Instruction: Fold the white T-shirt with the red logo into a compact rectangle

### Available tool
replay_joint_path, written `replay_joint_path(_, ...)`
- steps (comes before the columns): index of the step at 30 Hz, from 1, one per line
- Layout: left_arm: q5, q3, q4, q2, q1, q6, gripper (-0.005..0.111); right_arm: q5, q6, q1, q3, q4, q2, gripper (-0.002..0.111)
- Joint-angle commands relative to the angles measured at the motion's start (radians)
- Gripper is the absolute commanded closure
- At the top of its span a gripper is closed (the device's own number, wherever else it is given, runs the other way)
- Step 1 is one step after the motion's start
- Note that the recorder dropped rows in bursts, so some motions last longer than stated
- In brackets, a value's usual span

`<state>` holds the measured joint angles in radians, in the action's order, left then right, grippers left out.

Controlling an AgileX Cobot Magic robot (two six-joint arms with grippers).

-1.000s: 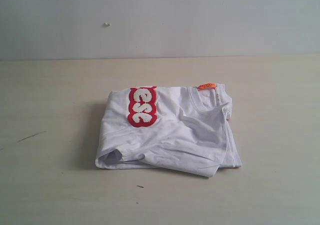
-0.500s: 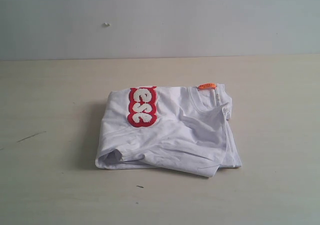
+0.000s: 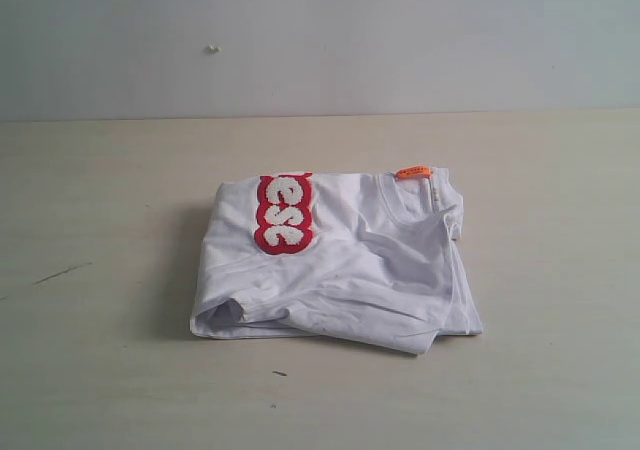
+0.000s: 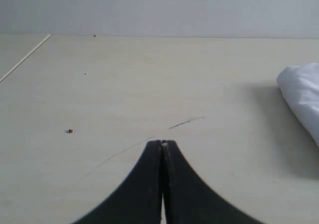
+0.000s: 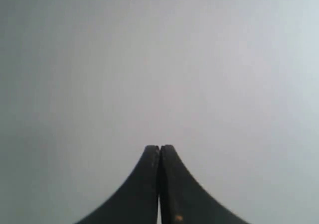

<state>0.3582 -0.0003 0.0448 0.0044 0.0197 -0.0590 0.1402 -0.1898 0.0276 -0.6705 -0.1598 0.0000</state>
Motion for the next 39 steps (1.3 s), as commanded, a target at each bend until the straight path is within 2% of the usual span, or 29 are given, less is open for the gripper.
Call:
replay_joint_path(1,-0.005,0.0,-0.006,-0.004,0.0,-0.002,0.107,-0.072,0.004,-0.127,0.062,0.035,0.0,0.108)
replay_joint_path(4,-0.005,0.0,-0.006,-0.004,0.0,-0.002,0.107,-0.097,0.049,-0.181,0.107,0.04,0.0,0.108)
replay_joint_path(9,-0.005,0.0,-0.006,-0.004,0.0,-0.002,0.107,-0.159,0.075,-0.193,0.227,0.064,0.0,0.108)
replay_joint_path(14,-0.005,0.0,-0.006,-0.004,0.0,-0.002,0.107,-0.223,0.281,-0.193,0.379,0.265,0.0,0.108)
replay_joint_path(23,-0.005,0.0,-0.006,-0.004,0.0,-0.002,0.107,-0.296,0.279,-0.193,0.641,0.268,0.0,0.108)
replay_joint_path(26,-0.005,0.0,-0.006,-0.004,0.0,-0.002,0.107,-0.296,0.261,-0.193,0.671,0.268,0.0,0.108)
replay_joint_path(32,-0.005,0.0,-0.006,-0.004,0.0,-0.002,0.107,-0.219,0.119,-0.191,0.671,0.265,0.0,0.108)
replay_joint_path(39,-0.005,0.0,-0.006,-0.004,0.0,-0.002,0.107,-0.006,0.103,-0.191,0.671,0.218,0.0,0.108)
